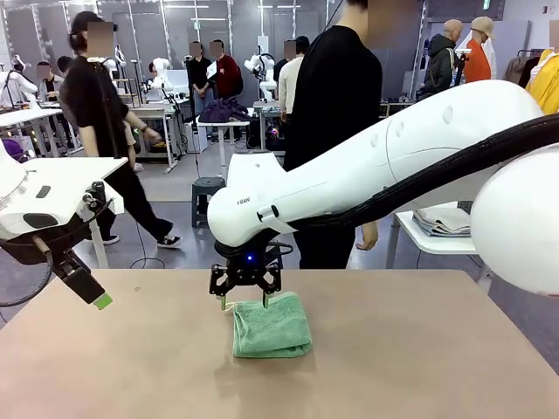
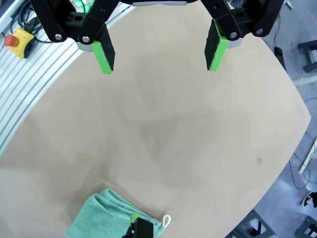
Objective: Fold the towels and place them in the basket.
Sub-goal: When a person lays out a Towel with hook on the table, fold it in half twice, then place the folded Towel with hook on the right side of the table.
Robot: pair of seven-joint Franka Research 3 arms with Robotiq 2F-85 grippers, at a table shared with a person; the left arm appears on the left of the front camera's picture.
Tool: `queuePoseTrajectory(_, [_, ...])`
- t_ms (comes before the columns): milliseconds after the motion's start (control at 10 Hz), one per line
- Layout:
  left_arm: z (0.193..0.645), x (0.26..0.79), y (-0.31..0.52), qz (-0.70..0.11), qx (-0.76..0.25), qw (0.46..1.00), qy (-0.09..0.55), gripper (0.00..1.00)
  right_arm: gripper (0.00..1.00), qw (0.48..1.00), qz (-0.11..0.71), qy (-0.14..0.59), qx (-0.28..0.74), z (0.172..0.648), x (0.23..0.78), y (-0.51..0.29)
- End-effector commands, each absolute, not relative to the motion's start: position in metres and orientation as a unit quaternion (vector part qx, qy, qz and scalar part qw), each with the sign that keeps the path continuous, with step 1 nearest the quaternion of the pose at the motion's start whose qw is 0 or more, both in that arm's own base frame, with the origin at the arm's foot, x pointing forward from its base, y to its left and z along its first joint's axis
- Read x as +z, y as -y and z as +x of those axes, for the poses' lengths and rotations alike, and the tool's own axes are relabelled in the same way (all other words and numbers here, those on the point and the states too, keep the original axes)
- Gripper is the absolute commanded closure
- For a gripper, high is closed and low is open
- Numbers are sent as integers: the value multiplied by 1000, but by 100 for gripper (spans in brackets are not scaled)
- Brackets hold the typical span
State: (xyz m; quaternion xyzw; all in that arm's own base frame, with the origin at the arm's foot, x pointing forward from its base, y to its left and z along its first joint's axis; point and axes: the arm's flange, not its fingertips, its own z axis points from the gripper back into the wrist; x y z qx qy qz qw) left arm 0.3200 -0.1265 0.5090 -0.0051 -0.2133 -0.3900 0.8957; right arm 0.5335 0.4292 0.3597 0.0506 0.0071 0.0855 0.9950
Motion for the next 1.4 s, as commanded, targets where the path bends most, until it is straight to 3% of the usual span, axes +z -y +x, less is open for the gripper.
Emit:
queuePoseTrajectory(0, [322, 508, 127, -6, -391, 894, 218, 8, 0, 995, 48, -7, 88, 533, 358, -431])
queuePoseTrajectory(1100, [322, 508, 127, -6, -391, 894, 218, 8, 2, 995, 51, -8, 87, 532, 358, -432])
queuePoseTrajectory(1300, [322, 508, 127, -6, -391, 894, 218, 8, 0, 987, 126, -7, 103, 507, 424, -386])
